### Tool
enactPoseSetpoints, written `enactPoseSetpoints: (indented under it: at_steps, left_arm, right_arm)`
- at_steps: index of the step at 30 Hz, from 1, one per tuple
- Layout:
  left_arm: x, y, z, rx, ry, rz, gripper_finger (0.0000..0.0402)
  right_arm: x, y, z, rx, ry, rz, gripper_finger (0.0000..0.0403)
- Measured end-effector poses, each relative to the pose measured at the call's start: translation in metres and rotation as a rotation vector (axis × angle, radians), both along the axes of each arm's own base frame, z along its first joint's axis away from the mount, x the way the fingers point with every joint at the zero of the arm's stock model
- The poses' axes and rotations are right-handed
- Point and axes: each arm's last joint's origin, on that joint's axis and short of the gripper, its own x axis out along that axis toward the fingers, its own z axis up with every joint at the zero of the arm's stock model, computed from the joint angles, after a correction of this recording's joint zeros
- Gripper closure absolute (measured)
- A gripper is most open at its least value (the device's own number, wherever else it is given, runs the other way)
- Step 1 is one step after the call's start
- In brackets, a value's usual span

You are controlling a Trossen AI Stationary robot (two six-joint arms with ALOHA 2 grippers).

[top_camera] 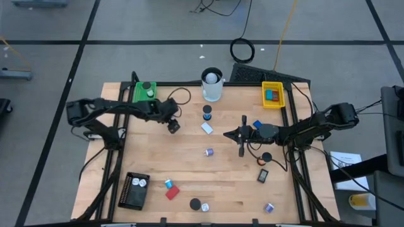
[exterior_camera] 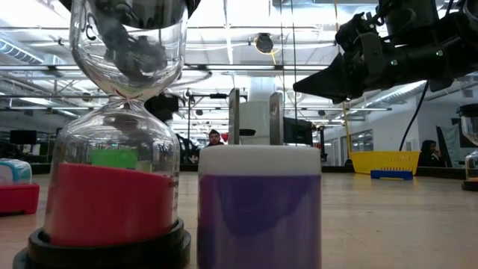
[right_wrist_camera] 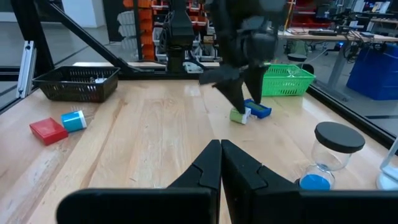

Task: Pick & Place Office items
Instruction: Put the green charger adaptor into the black bin, then put the green charger adapter into the black bin

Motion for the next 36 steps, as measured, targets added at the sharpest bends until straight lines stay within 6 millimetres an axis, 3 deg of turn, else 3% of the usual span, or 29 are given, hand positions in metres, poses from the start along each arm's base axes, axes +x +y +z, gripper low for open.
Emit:
enactPoseSetpoints:
  at_steps: [6, 15, 20, 27, 30, 36]
  left_arm:
    - [0.014, 0.003, -0.016, -0.038, 0.118, -0.026, 0.0150]
    - [0.027, -0.005, -0.006, 0.004, 0.097, -0.096, 0.0258]
    - [0.029, -0.019, -0.009, 0.057, 0.096, -0.134, 0.0298]
    - [0.026, -0.032, -0.024, 0.096, 0.066, -0.159, 0.0302]
    - [0.025, -0.033, -0.022, 0.089, 0.097, -0.175, 0.0302]
    - [0.026, -0.042, -0.012, 0.118, 0.246, -0.373, 0.0285]
  right_arm:
    - [0.000, 0.000, 0.000, 0.000, 0.001, 0.000, 0.0401]
    - [0.000, 0.000, 0.000, -0.009, 0.003, 0.001, 0.0402]
    - [0.000, 0.000, -0.001, -0.016, 0.010, 0.002, 0.0401]
    - [0.000, 0.000, -0.004, -0.018, 0.039, 0.002, 0.0401]
    - [0.000, 0.000, -0.003, -0.017, 0.035, 0.002, 0.0402]
    - [0.000, 0.000, -0.003, -0.017, 0.035, 0.002, 0.0402]
